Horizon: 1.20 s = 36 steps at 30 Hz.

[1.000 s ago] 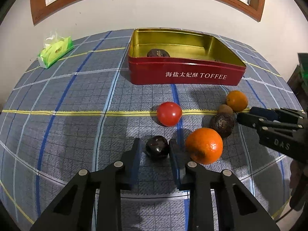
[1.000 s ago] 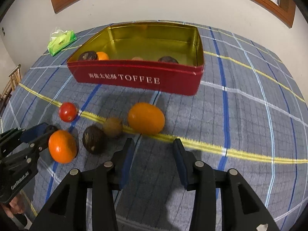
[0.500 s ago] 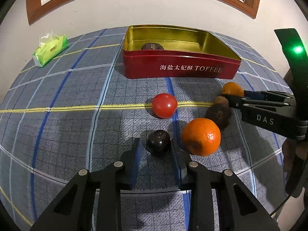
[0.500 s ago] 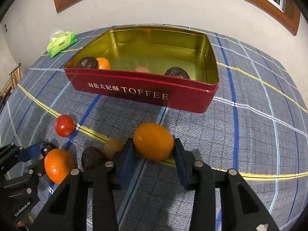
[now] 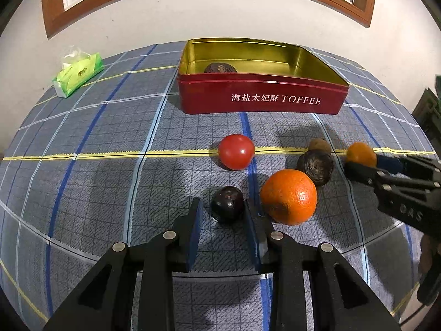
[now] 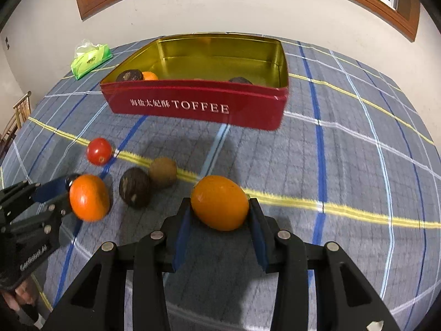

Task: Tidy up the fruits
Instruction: 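Lift the plum in the left gripper and orange in the right gripper toward the tin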

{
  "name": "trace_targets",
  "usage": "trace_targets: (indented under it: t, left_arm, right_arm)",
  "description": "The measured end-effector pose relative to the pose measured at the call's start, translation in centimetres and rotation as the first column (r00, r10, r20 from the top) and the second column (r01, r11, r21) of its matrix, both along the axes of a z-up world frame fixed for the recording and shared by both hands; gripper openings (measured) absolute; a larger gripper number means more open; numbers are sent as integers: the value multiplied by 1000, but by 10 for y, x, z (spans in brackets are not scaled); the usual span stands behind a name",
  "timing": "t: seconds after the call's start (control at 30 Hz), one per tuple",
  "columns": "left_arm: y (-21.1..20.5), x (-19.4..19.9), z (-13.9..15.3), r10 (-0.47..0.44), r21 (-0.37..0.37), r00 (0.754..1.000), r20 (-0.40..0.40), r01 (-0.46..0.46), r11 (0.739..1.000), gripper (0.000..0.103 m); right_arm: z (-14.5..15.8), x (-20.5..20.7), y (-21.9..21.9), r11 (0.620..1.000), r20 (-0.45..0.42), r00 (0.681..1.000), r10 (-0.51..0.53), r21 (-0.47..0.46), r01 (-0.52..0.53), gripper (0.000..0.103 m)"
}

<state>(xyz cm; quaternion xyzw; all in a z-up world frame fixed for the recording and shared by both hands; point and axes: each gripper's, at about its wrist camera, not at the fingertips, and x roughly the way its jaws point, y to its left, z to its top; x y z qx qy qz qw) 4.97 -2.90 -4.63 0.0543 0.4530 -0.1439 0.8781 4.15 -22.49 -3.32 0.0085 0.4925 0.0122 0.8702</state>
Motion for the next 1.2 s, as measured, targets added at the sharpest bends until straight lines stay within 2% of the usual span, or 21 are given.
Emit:
trace_targets:
  t: [0.5,1.2]
  left_arm:
    - [0,-5,-1,40,-6,999,33,-39,999,31]
    - [-1,-9,-3,46,-13,997,62,-45,999,30]
  right_arm:
    - [-1,-29,-3,999,20,999,-37,7,37,37]
    - [-1,-34,-1,999,66,997,-45,-11,46,38]
